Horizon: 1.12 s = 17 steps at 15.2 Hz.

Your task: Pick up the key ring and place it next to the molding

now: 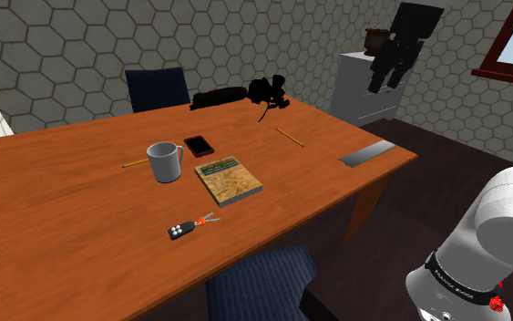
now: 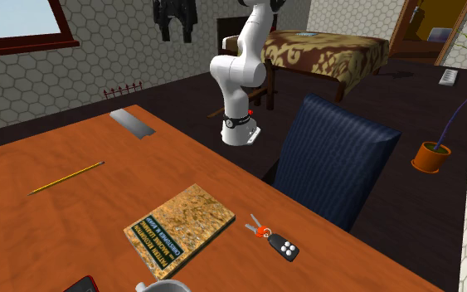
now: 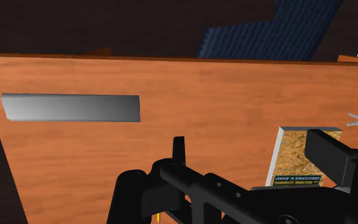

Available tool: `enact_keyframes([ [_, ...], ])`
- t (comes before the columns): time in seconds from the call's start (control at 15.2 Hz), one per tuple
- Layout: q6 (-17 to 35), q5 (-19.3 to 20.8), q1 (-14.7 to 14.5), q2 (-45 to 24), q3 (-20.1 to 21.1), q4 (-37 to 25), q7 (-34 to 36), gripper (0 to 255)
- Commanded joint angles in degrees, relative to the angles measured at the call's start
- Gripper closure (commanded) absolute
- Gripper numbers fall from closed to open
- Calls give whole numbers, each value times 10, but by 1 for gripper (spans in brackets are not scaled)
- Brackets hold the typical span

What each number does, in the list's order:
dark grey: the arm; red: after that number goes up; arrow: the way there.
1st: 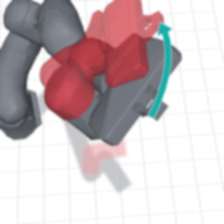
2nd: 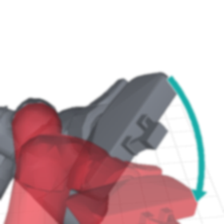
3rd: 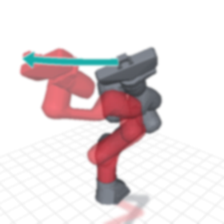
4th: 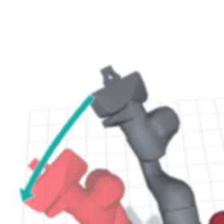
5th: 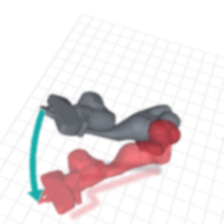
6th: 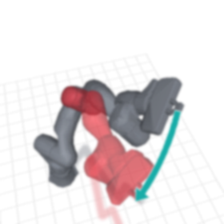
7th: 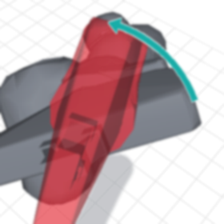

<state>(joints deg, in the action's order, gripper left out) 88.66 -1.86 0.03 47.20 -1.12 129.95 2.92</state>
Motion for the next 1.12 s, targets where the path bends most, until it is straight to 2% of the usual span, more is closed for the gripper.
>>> enact_keyframes([
  [0.0, 0, 0, 0, 0, 0, 0, 0, 0],
  [0.53, 72, -66, -6, -19, 114, 53, 154, 0],
  [1.06, 156, -114, -3, -101, 233, 49, 308, 0],
])
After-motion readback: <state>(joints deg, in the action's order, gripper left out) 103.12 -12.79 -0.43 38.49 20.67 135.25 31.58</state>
